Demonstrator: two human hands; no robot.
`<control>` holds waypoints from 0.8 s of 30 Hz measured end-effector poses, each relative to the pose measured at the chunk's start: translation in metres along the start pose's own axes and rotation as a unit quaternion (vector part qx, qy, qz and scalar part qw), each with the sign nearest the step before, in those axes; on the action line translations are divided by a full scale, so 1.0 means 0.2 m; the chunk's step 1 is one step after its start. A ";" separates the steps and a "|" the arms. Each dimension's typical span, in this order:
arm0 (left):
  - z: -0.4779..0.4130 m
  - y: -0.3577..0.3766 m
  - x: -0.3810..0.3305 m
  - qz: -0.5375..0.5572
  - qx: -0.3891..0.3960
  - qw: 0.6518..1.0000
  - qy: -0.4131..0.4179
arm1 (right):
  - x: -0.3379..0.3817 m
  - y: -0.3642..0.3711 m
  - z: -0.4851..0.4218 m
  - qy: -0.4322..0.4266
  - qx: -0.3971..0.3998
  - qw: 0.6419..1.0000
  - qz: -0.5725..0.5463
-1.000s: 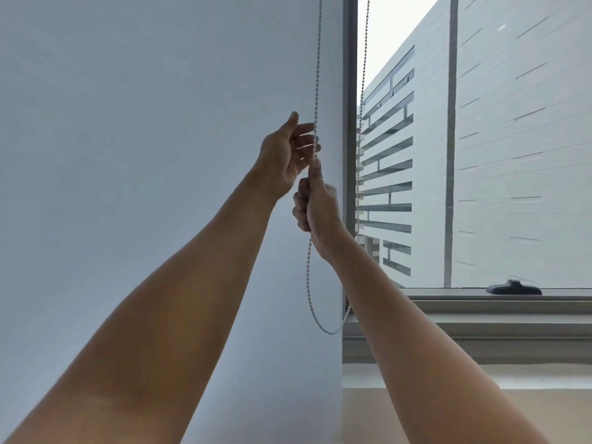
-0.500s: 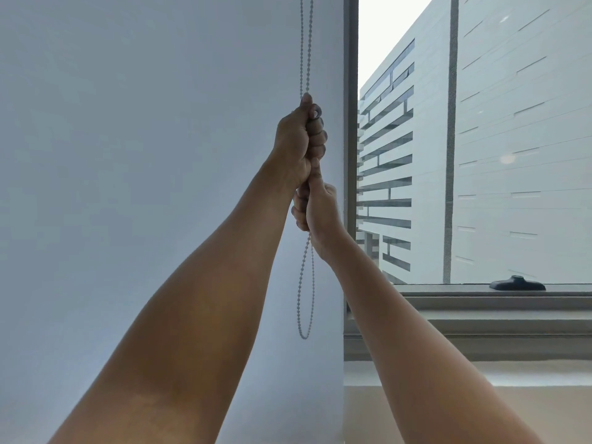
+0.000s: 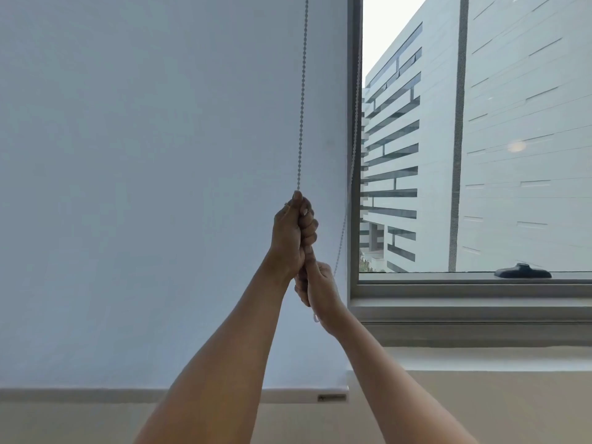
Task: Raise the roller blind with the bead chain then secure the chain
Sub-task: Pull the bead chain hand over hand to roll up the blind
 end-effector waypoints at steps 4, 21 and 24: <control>0.12 -0.09 0.18 0.003 -0.018 0.999 -0.033 | -0.20 -0.04 0.09 0.034 0.008 0.999 0.041; 0.22 -0.11 0.20 0.012 -0.014 0.998 -0.055 | -0.08 -0.17 0.02 0.104 0.080 0.991 -0.022; 0.24 -0.08 0.20 -0.005 -0.015 0.998 -0.056 | 0.12 -0.17 -0.11 0.070 0.059 0.994 -0.057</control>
Point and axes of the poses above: each hand's wrist, its own z-axis away from the middle knuckle, its own y-axis out of the palm, x = y × z, the point moved 6 cm from there along -z, towards the middle knuckle, and after that the axes turned 1 degree about -z, right-handed, at the moved point
